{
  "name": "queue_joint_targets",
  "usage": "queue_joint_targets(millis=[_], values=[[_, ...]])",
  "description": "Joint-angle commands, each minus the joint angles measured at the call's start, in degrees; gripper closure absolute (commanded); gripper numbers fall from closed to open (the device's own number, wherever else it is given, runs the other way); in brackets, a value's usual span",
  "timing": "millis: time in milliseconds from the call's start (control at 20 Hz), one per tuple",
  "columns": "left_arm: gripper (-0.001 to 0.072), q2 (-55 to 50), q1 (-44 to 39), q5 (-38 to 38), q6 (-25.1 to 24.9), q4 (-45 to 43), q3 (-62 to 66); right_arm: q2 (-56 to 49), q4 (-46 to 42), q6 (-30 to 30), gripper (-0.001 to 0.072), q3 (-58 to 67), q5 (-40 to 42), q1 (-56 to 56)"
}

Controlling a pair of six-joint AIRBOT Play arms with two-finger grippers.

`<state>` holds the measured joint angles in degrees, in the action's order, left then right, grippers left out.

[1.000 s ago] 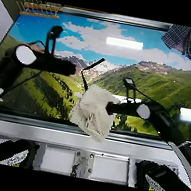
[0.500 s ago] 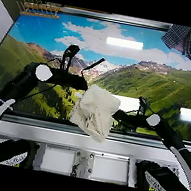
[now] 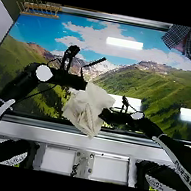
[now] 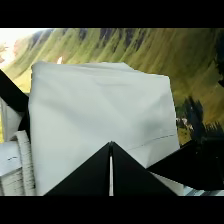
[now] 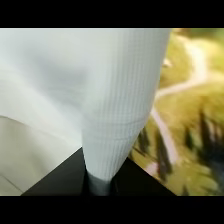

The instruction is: Fold the clothes and pants, and hang the long-sleeved shirts on hangers.

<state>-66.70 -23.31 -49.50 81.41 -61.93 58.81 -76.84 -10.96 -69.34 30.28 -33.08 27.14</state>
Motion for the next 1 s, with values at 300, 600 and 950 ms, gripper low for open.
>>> queue_joint_targets(millis=[300,600,950], values=[[0.0701,0.0,-2.6,1.3,0.0,0.1,0.0,12.3,-46.2,-21.5,0.0682,7.5,0.2,-10.4],[0.0701,0.0,-7.8,2.8,0.0,0.1,0.0,25.2,-68.1,-30.7,0.0682,7.5,-5.3,-43.6],[0.0701,0.0,-8.9,2.8,0.2,0.5,0.0,19.1,-63.7,-18.8,0.0682,7.5,-6.1,-86.8]])
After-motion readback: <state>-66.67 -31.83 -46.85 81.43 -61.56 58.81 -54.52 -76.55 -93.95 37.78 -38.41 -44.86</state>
